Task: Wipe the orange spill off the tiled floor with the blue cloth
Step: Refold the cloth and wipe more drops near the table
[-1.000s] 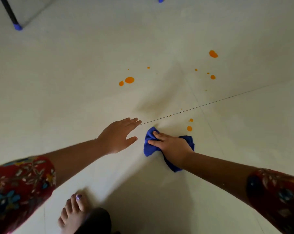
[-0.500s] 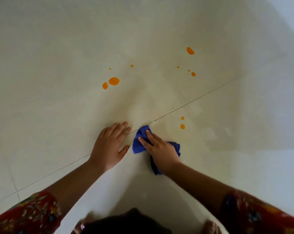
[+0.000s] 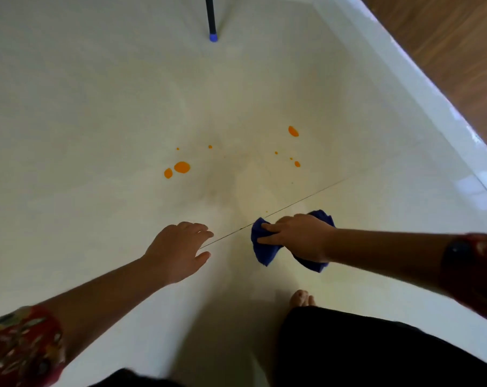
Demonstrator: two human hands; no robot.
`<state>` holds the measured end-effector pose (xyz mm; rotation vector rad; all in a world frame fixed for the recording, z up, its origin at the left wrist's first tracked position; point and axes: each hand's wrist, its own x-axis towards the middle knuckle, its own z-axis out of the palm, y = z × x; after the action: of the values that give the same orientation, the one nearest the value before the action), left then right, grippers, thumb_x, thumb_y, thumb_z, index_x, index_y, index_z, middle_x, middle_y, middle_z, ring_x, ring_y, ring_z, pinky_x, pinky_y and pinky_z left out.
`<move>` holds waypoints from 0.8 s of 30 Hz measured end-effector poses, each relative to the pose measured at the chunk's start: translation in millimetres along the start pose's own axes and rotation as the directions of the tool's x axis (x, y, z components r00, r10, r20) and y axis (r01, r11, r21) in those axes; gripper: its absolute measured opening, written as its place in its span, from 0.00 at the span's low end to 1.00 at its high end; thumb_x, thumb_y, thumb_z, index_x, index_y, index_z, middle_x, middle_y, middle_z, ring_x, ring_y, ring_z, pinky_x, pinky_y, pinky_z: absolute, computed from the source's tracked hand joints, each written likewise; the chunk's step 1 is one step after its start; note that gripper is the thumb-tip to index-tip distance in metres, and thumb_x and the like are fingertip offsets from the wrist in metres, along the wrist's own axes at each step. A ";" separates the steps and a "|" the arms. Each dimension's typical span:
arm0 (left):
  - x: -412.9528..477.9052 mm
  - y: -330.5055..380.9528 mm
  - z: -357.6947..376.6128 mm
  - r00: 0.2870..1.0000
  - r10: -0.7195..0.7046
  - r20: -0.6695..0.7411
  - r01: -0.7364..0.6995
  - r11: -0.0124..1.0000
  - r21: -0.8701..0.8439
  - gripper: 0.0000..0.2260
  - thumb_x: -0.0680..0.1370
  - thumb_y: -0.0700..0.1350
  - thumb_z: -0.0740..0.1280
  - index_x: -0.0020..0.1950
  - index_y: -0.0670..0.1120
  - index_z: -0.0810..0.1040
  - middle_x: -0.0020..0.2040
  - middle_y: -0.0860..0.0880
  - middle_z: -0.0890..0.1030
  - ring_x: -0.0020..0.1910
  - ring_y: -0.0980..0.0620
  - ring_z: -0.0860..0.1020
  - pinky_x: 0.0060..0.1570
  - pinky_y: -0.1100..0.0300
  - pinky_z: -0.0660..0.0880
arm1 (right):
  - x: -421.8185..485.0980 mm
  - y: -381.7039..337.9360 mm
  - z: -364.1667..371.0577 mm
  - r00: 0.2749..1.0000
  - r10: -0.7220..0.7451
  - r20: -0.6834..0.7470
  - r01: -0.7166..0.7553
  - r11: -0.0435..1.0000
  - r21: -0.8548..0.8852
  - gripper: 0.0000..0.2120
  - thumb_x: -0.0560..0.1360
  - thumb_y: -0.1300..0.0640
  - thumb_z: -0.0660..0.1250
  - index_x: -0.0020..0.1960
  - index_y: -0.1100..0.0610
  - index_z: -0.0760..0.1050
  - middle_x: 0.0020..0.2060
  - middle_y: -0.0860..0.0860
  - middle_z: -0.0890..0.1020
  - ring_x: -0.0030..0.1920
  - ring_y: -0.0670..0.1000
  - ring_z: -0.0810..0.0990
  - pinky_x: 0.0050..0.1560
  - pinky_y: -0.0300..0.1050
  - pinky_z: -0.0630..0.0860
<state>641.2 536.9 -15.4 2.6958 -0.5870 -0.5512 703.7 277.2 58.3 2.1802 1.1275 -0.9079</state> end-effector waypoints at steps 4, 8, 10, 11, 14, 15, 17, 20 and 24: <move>9.6 8.2 -22.2 0.999 0.049 0.017 -0.049 0.999 0.021 0.22 0.81 0.57 0.56 0.75 0.57 0.62 0.76 0.58 0.62 0.73 0.56 0.62 0.68 0.60 0.62 | -1.5 5.7 36.0 0.981 0.153 -0.118 -0.133 0.978 0.163 0.33 0.78 0.69 0.55 0.77 0.45 0.55 0.76 0.51 0.61 0.66 0.56 0.70 0.61 0.53 0.71; 24.1 10.2 -30.9 0.991 0.074 0.115 -0.084 0.993 0.081 0.22 0.81 0.58 0.56 0.75 0.57 0.62 0.75 0.58 0.63 0.72 0.55 0.64 0.68 0.58 0.64 | 24.9 -9.6 61.3 0.965 0.191 -0.178 -0.153 0.966 0.208 0.34 0.78 0.66 0.61 0.78 0.46 0.53 0.77 0.53 0.59 0.67 0.58 0.67 0.65 0.54 0.67; 28.1 5.9 -29.0 0.987 0.048 0.152 -0.064 0.992 0.105 0.22 0.81 0.58 0.55 0.75 0.57 0.62 0.75 0.58 0.62 0.72 0.55 0.64 0.68 0.59 0.64 | 40.9 -18.5 69.4 0.966 0.161 -0.202 -0.117 0.970 0.211 0.35 0.78 0.65 0.63 0.78 0.46 0.52 0.77 0.55 0.57 0.67 0.60 0.66 0.66 0.57 0.66; 27.8 2.9 -27.3 0.988 0.042 0.151 -0.059 0.992 0.108 0.22 0.81 0.58 0.55 0.75 0.57 0.62 0.76 0.58 0.62 0.72 0.55 0.64 0.68 0.59 0.64 | 46.5 -15.7 69.6 0.958 0.169 -0.230 -0.121 0.970 0.210 0.36 0.77 0.65 0.63 0.78 0.46 0.52 0.77 0.55 0.57 0.66 0.60 0.66 0.65 0.57 0.66; 34.6 0.7 -15.5 0.991 -0.007 0.136 -0.001 0.998 0.060 0.22 0.81 0.57 0.56 0.75 0.56 0.62 0.76 0.57 0.62 0.73 0.55 0.63 0.68 0.60 0.63 | 61.0 37.4 74.8 0.895 0.333 -0.298 -0.246 0.924 0.293 0.35 0.76 0.65 0.62 0.77 0.44 0.56 0.76 0.51 0.59 0.63 0.59 0.68 0.58 0.53 0.68; 35.9 2.1 -10.6 0.991 -0.021 0.132 0.017 0.999 0.033 0.22 0.81 0.57 0.56 0.75 0.56 0.64 0.76 0.56 0.63 0.73 0.54 0.64 0.68 0.58 0.64 | 59.5 59.0 78.5 0.869 0.413 -0.271 -0.316 0.886 0.339 0.33 0.76 0.64 0.60 0.76 0.42 0.57 0.76 0.50 0.60 0.62 0.59 0.69 0.57 0.52 0.68; 45.3 5.7 1.1 0.997 -0.033 0.074 0.032 0.999 0.012 0.22 0.78 0.56 0.57 0.70 0.52 0.72 0.72 0.51 0.70 0.69 0.49 0.72 0.62 0.54 0.71 | 51.1 91.5 97.9 0.813 0.553 -0.185 -0.422 0.777 0.467 0.31 0.78 0.64 0.56 0.76 0.40 0.58 0.76 0.47 0.62 0.62 0.58 0.70 0.57 0.51 0.69; 65.7 14.0 24.7 0.995 -0.084 -0.055 0.081 0.996 -0.044 0.24 0.73 0.55 0.57 0.65 0.47 0.77 0.70 0.47 0.74 0.65 0.45 0.76 0.56 0.50 0.76 | 31.6 99.8 134.3 0.754 0.638 -0.156 -0.419 0.650 0.634 0.27 0.80 0.63 0.53 0.75 0.41 0.61 0.75 0.47 0.65 0.61 0.57 0.70 0.59 0.51 0.70; 92.9 37.7 58.5 0.950 -0.272 -0.154 0.248 0.956 -0.156 0.28 0.76 0.56 0.54 0.73 0.47 0.69 0.76 0.49 0.64 0.74 0.47 0.64 0.69 0.48 0.64 | 50.7 101.1 142.8 0.684 0.658 -0.315 -0.196 0.582 0.789 0.21 0.82 0.59 0.54 0.73 0.45 0.67 0.71 0.49 0.72 0.58 0.57 0.71 0.59 0.49 0.68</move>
<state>681.6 449.0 -79.5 2.6706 -0.1404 -0.3975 764.5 150.4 -57.5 3.3585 0.3227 -0.4335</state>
